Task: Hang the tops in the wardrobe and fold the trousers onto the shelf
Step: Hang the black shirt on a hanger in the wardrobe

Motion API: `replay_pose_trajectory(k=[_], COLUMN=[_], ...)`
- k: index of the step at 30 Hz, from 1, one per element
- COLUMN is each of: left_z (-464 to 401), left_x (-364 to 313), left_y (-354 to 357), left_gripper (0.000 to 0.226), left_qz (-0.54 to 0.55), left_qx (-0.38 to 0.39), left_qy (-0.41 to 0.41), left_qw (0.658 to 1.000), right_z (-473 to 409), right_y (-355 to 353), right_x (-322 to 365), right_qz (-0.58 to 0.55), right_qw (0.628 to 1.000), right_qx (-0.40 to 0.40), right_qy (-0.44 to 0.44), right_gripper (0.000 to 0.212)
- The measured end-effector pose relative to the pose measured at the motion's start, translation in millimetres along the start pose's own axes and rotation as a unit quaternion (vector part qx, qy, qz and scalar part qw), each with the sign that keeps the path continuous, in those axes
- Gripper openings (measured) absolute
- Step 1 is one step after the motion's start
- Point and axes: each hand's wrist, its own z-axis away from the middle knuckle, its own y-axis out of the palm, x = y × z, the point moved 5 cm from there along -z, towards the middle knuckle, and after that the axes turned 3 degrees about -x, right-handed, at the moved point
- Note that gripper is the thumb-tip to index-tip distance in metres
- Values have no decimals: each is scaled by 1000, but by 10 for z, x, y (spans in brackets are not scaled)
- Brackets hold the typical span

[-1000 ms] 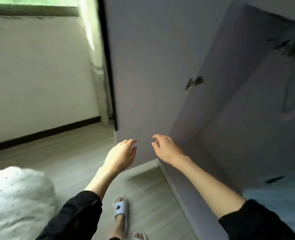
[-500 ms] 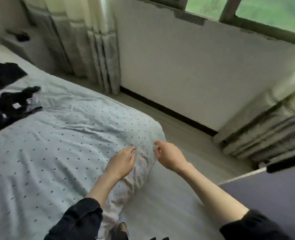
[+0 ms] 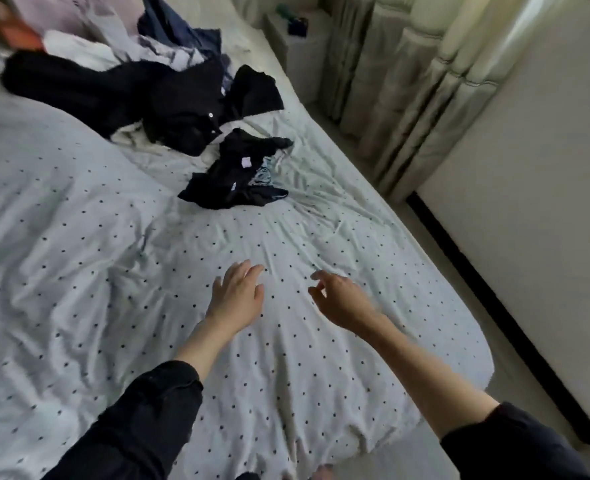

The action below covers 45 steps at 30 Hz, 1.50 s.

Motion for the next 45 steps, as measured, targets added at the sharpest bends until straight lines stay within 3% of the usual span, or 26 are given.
replay_pose_trajectory(k=[7, 13, 17, 22, 25, 29, 31, 33, 37, 41, 45], left_z=[-679, -1057, -1119, -1190, -1198, -1218, -1203, -1200, -1244, -1193, -945], left_x=[845, 1296, 1334, 1415, 1423, 1373, 1331, 1288, 945, 159, -867], left_y=[-2, 371, 527, 605, 610, 482, 342, 180, -310, -895, -1280], left_gripper=[55, 62, 67, 63, 69, 60, 59, 58, 57, 65, 75], left_qz=[-12, -36, -67, -74, -69, -23, 6, 29, 78, 140, 157], left_qx=[33, 58, 7, 32, 36, 147, 159, 141, 35, -92, -172], left_qy=[-125, -180, -183, -187, -189, -206, -200, -197, -169, -44, 100], left_qw=[992, 981, 981, 979, 979, 967, 967, 970, 982, 985, 967], right_z=[-1563, -2776, -3253, -3521, -3474, -3233, -3089, -2957, -2651, -1971, -1214], right_y=[191, 398, 603, 789, 688, 410, 148, -202, -988, -1680, -2153], right_x=[423, 764, 1035, 1224, 1326, 1323, 1265, 1211, 1040, 826, 513], right_qz=[44, 87, 145, 177, 95, -89, -132, -159, -235, -250, -279], right_qw=[996, 990, 976, 965, 979, 985, 982, 981, 967, 958, 940], right_qx=[54, 38, 40, 52, 20, 26, 21, -4, -72, -127, -189], right_qy=[-54, -104, -158, -185, -181, -148, -137, -113, -68, -66, -56], right_gripper=[44, 57, 62, 44, 39, 36, 31, 29, 34, 24, 20])
